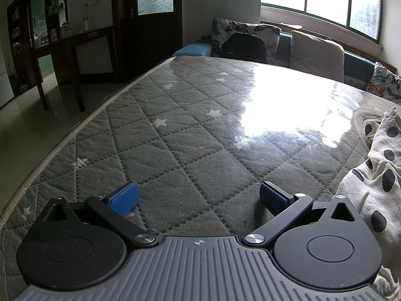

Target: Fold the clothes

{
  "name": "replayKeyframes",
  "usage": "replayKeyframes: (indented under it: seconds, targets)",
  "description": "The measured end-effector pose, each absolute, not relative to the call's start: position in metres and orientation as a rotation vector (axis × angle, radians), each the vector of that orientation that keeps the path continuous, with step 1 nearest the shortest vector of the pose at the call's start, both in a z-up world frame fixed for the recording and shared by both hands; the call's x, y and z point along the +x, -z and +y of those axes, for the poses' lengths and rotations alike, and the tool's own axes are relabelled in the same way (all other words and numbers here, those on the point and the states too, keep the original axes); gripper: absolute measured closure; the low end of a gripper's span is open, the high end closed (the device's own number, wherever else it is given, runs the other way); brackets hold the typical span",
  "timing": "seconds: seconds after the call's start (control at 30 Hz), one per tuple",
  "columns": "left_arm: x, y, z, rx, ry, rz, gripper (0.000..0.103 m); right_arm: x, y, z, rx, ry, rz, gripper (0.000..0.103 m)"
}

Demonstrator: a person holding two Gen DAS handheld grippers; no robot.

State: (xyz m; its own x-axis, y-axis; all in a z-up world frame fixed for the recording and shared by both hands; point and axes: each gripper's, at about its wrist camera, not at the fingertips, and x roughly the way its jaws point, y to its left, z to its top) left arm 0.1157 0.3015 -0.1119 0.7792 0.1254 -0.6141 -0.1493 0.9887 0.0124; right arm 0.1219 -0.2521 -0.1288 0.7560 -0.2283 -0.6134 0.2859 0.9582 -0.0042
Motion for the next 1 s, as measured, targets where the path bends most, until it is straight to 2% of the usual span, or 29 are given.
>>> replayKeyframes:
  seconds: [1.0]
  targets:
    - [0.1213, 0.1127, 0.2985, -0.037, -0.149, 0.661, 0.0, 0.1217, 0.1292, -0.2538, 0.094, 0.28, 0.658, 0.0]
